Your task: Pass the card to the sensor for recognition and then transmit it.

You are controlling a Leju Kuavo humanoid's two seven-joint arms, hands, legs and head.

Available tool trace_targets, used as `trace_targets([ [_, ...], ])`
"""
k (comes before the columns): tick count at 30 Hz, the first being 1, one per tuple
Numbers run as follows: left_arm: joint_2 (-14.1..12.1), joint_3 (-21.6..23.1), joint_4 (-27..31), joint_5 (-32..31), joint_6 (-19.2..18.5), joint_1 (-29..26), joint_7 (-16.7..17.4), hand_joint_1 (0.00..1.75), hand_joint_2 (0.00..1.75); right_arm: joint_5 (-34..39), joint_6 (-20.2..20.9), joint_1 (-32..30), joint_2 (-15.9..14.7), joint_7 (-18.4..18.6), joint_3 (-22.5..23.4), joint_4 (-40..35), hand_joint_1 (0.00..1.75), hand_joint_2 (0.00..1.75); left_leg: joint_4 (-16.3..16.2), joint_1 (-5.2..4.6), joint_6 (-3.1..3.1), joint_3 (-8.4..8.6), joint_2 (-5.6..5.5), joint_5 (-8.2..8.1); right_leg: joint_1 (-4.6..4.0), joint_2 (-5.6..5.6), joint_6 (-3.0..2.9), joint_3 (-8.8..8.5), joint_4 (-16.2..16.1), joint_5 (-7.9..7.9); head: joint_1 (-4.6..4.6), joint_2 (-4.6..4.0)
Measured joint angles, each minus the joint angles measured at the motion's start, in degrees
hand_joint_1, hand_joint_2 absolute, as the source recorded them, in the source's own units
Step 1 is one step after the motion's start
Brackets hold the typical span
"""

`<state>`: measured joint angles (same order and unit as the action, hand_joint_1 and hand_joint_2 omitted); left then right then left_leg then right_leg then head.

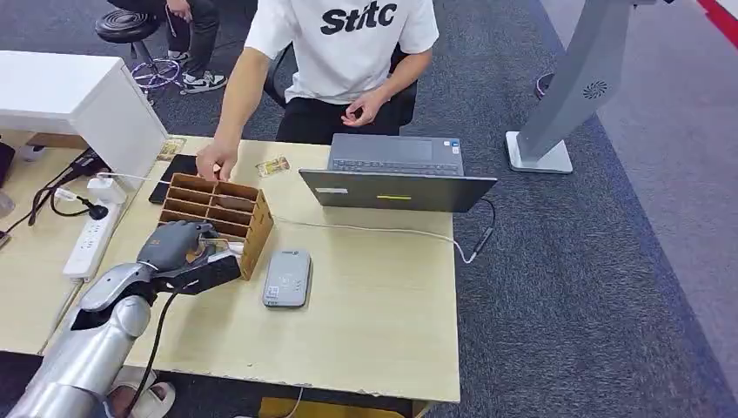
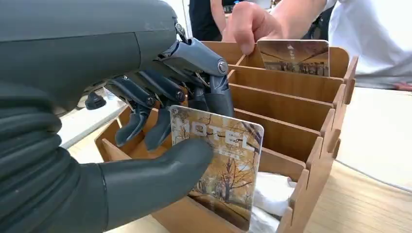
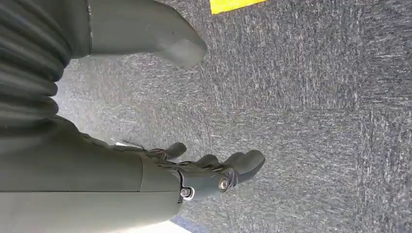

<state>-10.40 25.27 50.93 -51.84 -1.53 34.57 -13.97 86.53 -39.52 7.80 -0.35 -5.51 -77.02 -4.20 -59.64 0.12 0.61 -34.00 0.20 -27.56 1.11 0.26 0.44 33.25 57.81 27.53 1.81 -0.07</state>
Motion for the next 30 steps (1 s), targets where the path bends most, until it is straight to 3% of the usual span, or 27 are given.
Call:
trace_targets([
  [8, -0.3, 0.4, 0.3, -0.9, 2.0, 0.0, 2.6, 1.5, 1.75, 0.4, 0.0, 0.0, 0.0, -0.2, -0.1, -0.2, 0.0, 1.75, 0.0, 0.0, 0.0, 0.01, 0.01, 0.0, 0.0, 0.01, 0.0, 0.0, 0.0, 0.0, 0.0, 0.0],
  [17, -0.4, 0.4, 0.3, -1.2, 2.2, 0.0, 2.7, 1.48, 1.75, 0.4, 0.0, 0.0, 0.0, -0.2, -0.1, -0.2, 0.0, 1.75, 0.0, 0.0, 0.0, 0.01, 0.0, 0.0, 0.0, 0.01, 0.0, 0.0, 0.0, 0.0, 0.0, 0.0],
  [19, -0.4, 0.5, 0.3, -2.3, 3.7, 0.1, 3.9, 1.41, 1.75, 0.7, 0.0, 0.0, 0.0, -0.2, -0.2, -0.2, 0.0, 1.75, 0.0, 0.0, 0.0, 0.01, 0.0, 0.0, 0.0, 0.01, 0.0, 0.0, 0.0, 0.0, 0.0, 0.0],
  [22, -0.4, 0.5, 0.5, -5.4, 7.8, 0.4, 6.9, 1.54, 1.75, 1.2, 0.0, 0.0, 0.0, -0.2, -0.2, -0.2, 0.0, 1.75, 0.0, 0.0, 0.0, 0.01, 0.0, 0.0, 0.0, 0.0, 0.0, 0.01, 0.0, 0.0, 0.0, 0.0],
  [25, -0.4, 0.4, 2.0, -6.0, 11.2, 1.1, 8.8, 1.55, 1.75, 1.3, 0.0, 0.0, 0.0, -0.2, -0.2, -0.2, 0.0, 1.75, 0.0, 0.0, 0.0, 0.0, 0.0, 0.0, 0.0, -0.01, 0.0, 0.0, 0.0, 0.0, 0.0, 0.0],
  [30, -0.5, -0.8, 6.8, -5.2, 12.9, 3.1, 9.8, 1.52, 1.75, 1.6, 0.0, 0.0, 0.0, -0.3, -0.2, -0.2, 0.0, 1.75, 0.0, 0.0, 0.0, -0.01, 0.0, 0.0, 0.0, 0.0, 0.0, 0.0, 0.0, -0.01, 0.0, 0.0],
])
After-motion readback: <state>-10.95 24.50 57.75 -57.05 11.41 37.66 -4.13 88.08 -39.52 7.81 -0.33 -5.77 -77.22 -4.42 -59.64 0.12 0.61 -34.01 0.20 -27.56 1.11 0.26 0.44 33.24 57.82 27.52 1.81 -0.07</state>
